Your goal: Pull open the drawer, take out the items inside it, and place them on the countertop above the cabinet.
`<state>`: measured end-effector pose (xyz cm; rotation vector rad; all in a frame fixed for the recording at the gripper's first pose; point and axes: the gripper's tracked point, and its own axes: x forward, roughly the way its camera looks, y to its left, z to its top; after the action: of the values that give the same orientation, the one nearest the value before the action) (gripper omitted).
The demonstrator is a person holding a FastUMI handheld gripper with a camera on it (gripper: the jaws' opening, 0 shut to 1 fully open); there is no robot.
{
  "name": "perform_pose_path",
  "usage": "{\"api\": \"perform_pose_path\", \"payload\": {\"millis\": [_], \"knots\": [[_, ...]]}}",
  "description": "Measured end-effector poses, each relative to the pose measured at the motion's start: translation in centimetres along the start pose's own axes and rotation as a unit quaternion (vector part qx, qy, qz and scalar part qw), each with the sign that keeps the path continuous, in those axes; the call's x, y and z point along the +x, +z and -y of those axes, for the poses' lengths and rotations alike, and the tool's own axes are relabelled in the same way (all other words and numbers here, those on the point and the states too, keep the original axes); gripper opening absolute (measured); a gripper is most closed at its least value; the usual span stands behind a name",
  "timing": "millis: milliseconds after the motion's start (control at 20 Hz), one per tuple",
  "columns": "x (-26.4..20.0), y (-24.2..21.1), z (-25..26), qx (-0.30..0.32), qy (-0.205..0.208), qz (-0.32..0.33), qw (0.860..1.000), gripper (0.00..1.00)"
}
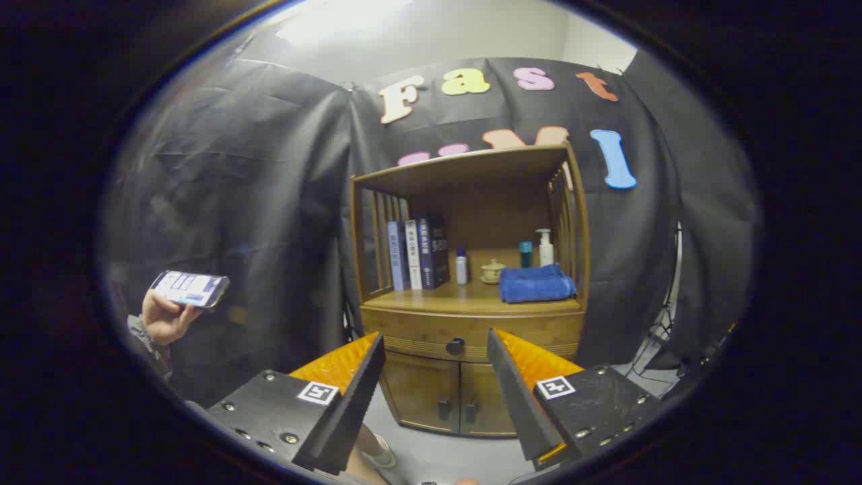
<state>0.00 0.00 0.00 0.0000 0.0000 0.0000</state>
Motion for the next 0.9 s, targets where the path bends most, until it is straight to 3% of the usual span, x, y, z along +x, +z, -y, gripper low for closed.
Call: {"api": "perform_pose_path", "payload": {"millis": [200, 600, 900], "knots": [[-0.5, -0.1, 0.2, 0.011, -0.018, 0.008, 1.000, 0.97], [-0.1, -2.3, -0.5, -0.005, -0.022, -0.013, 1.000, 0.98], [3.0, -3.1, 0.6, -0.038, -0.040, -0.016, 0.998, 0.98]]}}
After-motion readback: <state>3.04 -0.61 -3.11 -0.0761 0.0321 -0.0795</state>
